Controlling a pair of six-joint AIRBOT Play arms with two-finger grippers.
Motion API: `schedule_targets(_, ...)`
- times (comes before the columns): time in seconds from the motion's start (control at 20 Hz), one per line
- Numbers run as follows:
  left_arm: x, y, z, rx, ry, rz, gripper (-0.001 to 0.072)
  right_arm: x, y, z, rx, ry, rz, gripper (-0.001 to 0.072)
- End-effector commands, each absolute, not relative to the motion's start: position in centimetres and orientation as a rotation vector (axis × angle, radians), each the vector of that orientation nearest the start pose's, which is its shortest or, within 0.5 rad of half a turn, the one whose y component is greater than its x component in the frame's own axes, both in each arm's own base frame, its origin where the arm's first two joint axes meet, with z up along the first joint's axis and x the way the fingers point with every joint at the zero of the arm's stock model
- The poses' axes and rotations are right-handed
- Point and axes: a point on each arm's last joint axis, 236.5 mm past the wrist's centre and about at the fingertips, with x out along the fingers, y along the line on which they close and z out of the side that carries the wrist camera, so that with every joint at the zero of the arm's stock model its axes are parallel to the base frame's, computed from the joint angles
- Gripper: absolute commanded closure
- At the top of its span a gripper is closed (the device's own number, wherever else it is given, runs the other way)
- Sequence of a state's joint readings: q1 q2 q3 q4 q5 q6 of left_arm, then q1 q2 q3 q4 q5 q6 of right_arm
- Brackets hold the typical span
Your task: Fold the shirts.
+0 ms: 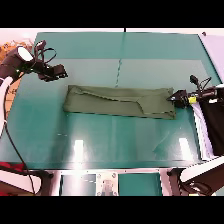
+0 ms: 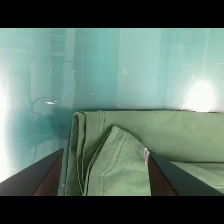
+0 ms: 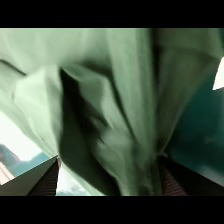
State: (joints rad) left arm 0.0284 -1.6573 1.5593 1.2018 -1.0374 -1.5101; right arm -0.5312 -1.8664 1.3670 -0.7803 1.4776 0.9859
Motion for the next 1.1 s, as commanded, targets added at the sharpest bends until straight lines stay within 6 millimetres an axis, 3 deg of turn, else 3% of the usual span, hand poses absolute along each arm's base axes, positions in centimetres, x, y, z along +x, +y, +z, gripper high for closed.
schedule_targets(0.0, 51.3, -5.9, 1.0, -0.308, 1.12, -0.187, 0.0125, 40.9, -3.4, -10.6, 0.786, 1.405, 0.461, 0.0011)
schedule_targets(0.2, 50.4, -6.1, 0.7, -0.307, 1.159, -0.196, 0.0125, 40.9, -2.2, -10.8, 0.772, 1.425, 0.479, 0.0013)
schedule_targets(0.25, 50.2, -6.1, 0.6, -0.307, 1.169, -0.198, 0.0126, 40.9, -2.2, -10.8, 0.785, 1.43, 0.468, 0.0074)
schedule_targets(0.3, 50.0, -6.2, 0.5, -0.307, 1.179, -0.201, 0.0126, 40.9, -2.2, -10.8, 0.788, 1.431, 0.465, 0.0387)
schedule_targets(0.35, 49.8, -6.2, 0.5, -0.307, 1.186, -0.202, 0.0127, 40.9, -2.3, -10.8, 0.791, 1.43, 0.463, 0.0607)
schedule_targets(0.4, 49.8, -6.3, 0.5, -0.31, 1.188, -0.205, 0.0161, 40.9, -2.3, -10.7, 0.793, 1.43, 0.462, 0.063)
schedule_targets(0.45, 49.7, -6.3, 0.5, -0.312, 1.189, -0.206, 0.0377, 40.9, -2.3, -10.7, 0.793, 1.43, 0.462, 0.0689)
schedule_targets(0.5, 49.7, -6.4, 0.5, -0.314, 1.189, -0.207, 0.0583, 40.9, -2.3, -10.7, 0.793, 1.431, 0.463, 0.0689)
schedule_targets(0.55, 49.7, -6.6, 0.6, -0.323, 1.19, -0.214, 0.0687, 41.0, -2.2, -10.7, 0.791, 1.431, 0.465, 0.069)
schedule_targets(0.6, 49.7, -7.3, 0.8, -0.337, 1.185, -0.245, 0.0686, 41.0, -2.2, -10.5, 0.79, 1.432, 0.47, 0.069)
schedule_targets(0.7, 49.9, -10.9, 2.5, -0.383, 1.138, -0.395, 0.0686, 40.8, -2.0, -9.5, 0.79, 1.443, 0.499, 0.069)
schedule_targets(0.85, 49.4, -18.8, 3.6, -0.359, 1.084, -0.559, 0.0686, 41.1, -2.0, -5.8, 0.777, 1.435, 0.532, 0.069)
schedule_targets(0.95, 48.1, -25.2, 2.3, -0.302, 1.086, -0.643, 0.0686, 41.5, -1.6, -1.7, 0.756, 1.386, 0.564, 0.069)
schedule_targets(1.05, 46.5, -31.9, 0.3, -0.251, 1.068, -0.714, 0.0686, 41.8, -0.1, 3.8, 0.765, 1.29, 0.636, 0.069)
